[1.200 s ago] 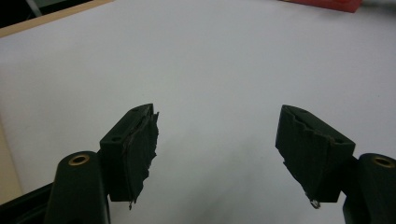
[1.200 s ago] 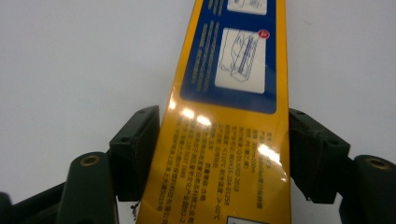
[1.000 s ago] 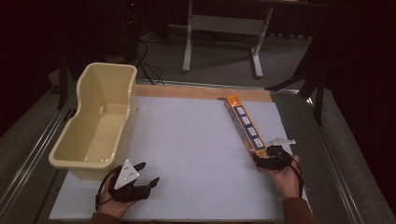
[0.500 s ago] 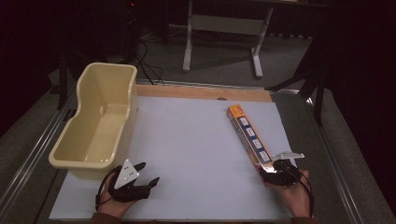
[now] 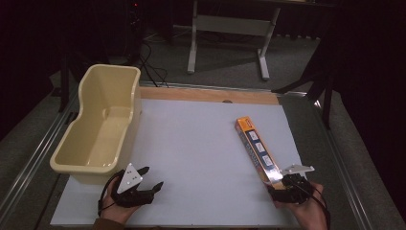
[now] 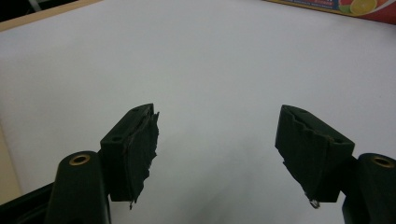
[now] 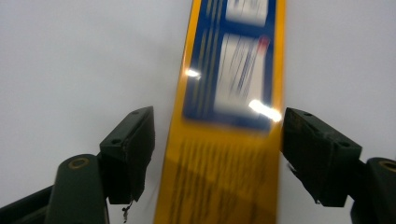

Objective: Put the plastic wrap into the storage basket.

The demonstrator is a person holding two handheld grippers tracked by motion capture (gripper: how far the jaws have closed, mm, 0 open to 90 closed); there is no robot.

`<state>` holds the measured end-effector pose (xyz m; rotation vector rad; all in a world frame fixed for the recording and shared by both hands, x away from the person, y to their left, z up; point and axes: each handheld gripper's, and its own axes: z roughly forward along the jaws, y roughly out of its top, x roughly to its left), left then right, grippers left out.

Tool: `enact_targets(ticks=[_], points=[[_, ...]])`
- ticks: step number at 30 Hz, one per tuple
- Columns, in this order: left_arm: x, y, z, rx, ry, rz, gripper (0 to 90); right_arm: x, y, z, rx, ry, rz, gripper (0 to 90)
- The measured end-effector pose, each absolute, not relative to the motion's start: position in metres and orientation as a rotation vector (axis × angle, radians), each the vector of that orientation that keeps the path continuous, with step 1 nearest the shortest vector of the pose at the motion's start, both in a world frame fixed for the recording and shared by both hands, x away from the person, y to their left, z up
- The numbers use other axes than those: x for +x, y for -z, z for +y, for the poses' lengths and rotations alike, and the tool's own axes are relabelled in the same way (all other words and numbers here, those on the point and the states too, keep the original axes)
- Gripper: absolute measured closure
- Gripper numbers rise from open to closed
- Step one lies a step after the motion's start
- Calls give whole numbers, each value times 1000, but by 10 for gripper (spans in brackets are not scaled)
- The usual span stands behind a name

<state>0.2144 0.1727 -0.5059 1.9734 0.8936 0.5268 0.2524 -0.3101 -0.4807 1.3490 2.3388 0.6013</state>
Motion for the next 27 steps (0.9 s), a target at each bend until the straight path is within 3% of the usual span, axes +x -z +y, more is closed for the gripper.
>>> enact_targets(ticks=[21, 27], points=[[215, 506, 174, 1966, -522, 899, 292, 384, 476, -270, 1381, -463, 2517, 220], [214, 505, 174, 1962, -520, 895, 291, 409, 486, -263, 1457, -321, 2643, 292]])
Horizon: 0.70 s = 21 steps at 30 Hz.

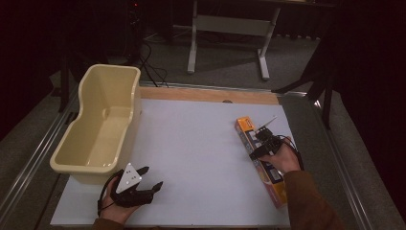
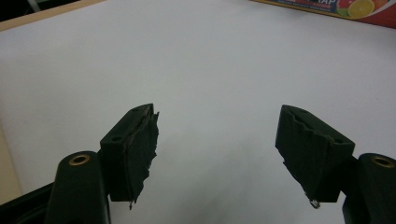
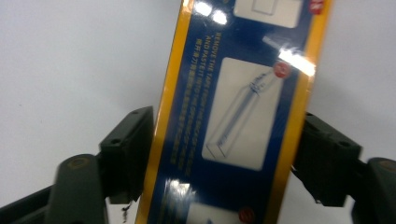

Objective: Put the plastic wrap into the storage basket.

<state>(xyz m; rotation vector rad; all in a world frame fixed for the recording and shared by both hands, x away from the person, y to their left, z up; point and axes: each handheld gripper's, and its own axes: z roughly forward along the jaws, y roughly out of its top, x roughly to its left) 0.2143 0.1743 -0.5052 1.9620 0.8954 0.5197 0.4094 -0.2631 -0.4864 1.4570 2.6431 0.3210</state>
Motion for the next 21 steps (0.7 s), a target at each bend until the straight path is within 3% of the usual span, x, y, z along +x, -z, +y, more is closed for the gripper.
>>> enact_targets(ticks=[21], points=[[214, 505, 175, 1958, -523, 899, 291, 425, 489, -258, 1710, -109, 2638, 387]])
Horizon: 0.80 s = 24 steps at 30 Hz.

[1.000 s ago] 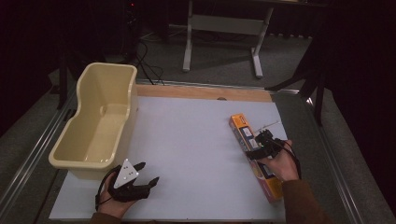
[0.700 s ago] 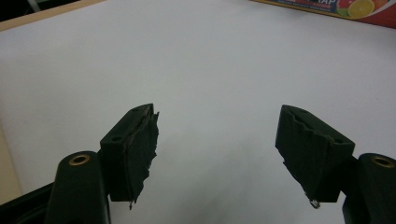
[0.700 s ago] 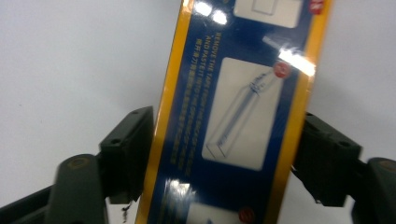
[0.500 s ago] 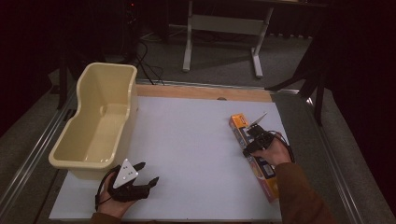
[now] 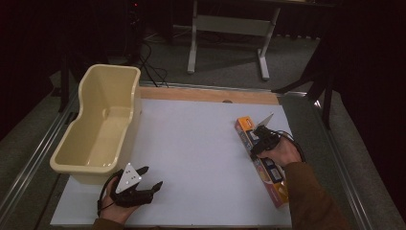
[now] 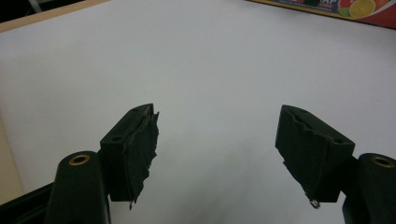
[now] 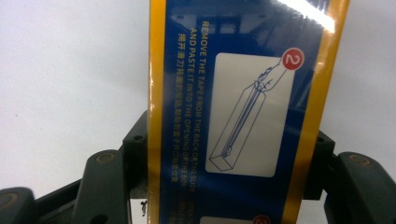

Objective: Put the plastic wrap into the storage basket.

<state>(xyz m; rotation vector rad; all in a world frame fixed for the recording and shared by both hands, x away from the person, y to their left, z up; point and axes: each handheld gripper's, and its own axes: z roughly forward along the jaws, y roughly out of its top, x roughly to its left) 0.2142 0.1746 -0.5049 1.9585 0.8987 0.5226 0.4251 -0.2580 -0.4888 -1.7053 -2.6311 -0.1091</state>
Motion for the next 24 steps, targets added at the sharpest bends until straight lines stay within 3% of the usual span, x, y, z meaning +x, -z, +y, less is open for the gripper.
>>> enact_targets(ticks=[12, 24], points=[[215, 505, 175, 1958, -522, 899, 291, 426, 487, -265, -1751, 181, -2523, 392], [214, 505, 175, 1958, -526, 898, 289, 421, 463, -266, -1742, 594, -2209, 392]])
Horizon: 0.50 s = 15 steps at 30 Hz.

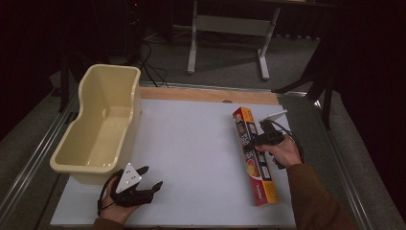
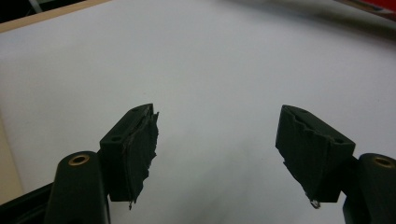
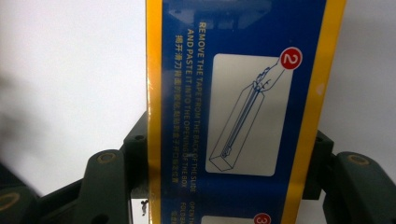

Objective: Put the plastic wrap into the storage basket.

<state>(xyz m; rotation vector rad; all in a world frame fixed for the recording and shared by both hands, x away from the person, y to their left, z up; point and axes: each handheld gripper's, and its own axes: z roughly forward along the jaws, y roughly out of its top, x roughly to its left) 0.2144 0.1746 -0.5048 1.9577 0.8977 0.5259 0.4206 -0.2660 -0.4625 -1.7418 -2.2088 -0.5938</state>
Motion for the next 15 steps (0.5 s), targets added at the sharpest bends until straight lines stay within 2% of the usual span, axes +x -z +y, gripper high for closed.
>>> enact_targets(ticks=[15], points=[[214, 504, 175, 1954, -526, 898, 289, 407, 433, -232, -1670, 931, -2020, 392]])
